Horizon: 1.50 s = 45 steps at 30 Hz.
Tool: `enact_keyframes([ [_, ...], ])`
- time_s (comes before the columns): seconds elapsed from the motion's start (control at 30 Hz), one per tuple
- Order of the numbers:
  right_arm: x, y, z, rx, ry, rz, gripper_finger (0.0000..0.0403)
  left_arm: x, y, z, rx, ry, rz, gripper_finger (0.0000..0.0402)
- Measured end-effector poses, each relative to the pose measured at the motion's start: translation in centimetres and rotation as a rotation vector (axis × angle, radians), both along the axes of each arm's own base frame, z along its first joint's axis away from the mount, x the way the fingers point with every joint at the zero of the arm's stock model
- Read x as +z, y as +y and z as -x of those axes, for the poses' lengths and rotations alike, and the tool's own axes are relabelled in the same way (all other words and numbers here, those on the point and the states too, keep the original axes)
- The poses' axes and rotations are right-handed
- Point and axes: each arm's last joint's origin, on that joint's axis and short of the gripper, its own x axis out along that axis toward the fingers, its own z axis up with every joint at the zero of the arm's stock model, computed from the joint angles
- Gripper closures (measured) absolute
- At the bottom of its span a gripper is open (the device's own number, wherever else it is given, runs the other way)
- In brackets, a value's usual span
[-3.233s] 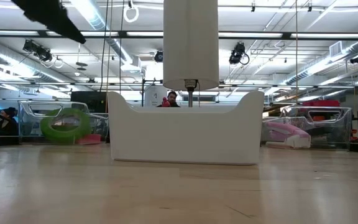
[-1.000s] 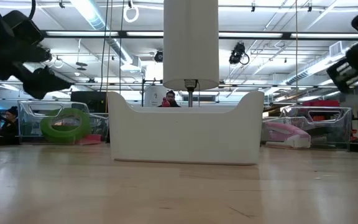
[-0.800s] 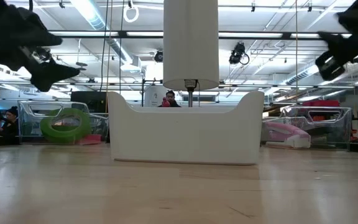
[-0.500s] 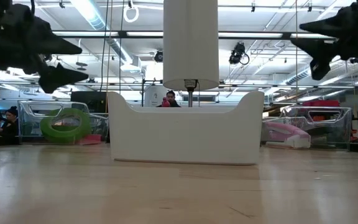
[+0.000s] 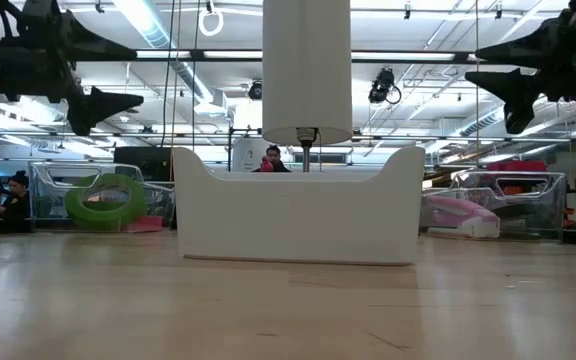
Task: Pick and place Stapler, Stapler remover, tape
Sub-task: Return to Home Position
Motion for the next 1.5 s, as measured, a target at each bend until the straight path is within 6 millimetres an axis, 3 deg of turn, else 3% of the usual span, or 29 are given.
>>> enact_keyframes([
  [0.3, 0.0, 1.0, 0.0, 0.116, -0.002, 0.003, 0.025, 0.0, 0.0, 0.0, -0.001, 0.002, 0.0, 0.0035],
  [0.77, -0.1, 0.8, 0.0, 0.1, 0.015, 0.011, 0.025, 0.0, 0.0, 0.0, -0.001, 0.004, -0.001, 0.0035],
  [1.03, -1.4, 1.2, -0.2, 0.177, 0.165, 0.427, 0.025, 0.0, 0.0, 0.0, -0.001, 0.003, 0.0, 0.0035],
  [1.17, -1.3, 1.1, -0.2, 0.112, 0.18, 0.569, 0.025, 0.0, 0.0, 0.0, -0.001, 0.003, 0.0, 0.0035],
  [1.3, -1.3, 0.9, -0.2, 0.037, 0.2, 0.622, 0.025, 0.0, 0.0, 0.0, -0.001, 0.003, 0.0, 0.0035],
  [1.5, -1.3, 0.9, -0.2, 0.047, 0.191, 0.548, 0.025, 0.0, 0.0, 0.0, -0.001, 0.003, 0.0, 0.0035],
])
